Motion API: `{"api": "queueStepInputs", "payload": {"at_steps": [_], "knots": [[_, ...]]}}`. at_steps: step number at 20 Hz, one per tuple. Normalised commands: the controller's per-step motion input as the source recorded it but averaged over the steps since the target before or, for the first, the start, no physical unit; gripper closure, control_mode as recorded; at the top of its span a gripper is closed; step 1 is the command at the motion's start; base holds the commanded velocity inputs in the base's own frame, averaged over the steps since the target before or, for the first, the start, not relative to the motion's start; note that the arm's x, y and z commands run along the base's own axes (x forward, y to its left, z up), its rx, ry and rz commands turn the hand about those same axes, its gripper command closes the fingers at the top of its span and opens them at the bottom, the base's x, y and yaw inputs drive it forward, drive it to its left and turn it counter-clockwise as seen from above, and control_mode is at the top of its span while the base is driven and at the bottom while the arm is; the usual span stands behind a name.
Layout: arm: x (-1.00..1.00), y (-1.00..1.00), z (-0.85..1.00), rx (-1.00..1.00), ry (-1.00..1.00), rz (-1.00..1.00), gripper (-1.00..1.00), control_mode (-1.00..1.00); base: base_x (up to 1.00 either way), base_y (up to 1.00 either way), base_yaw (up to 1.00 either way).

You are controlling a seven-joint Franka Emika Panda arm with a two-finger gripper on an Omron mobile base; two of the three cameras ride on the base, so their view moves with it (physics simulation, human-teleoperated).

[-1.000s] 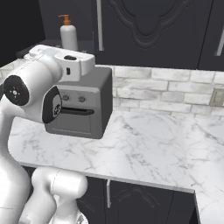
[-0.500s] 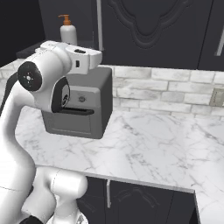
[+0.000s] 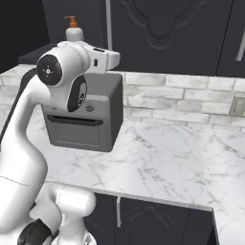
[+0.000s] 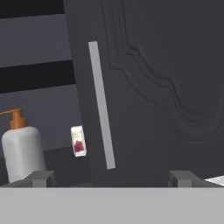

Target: Pick the soap dispenser and soap dispenser from the cabinet and place them on the counter.

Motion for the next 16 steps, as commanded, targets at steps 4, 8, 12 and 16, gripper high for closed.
{"api": "queueStepInputs", "payload": {"at_steps": [4,8,12,16], "knots": [[0.47,-0.06,-0.11,0.00,0.05,0.00,-1.00,-1.00,0.00,0.00,0.00],[0.45,-0.05,-0.10,0.00,0.01,0.00,-1.00,-1.00,0.00,0.00,0.00],[0.45,-0.03,-0.10,0.00,0.00,0.00,-1.00,-1.00,0.00,0.00,0.00],[0.45,-0.03,-0.10,0.00,0.00,0.00,-1.00,-1.00,0.00,0.00,0.00]]}}
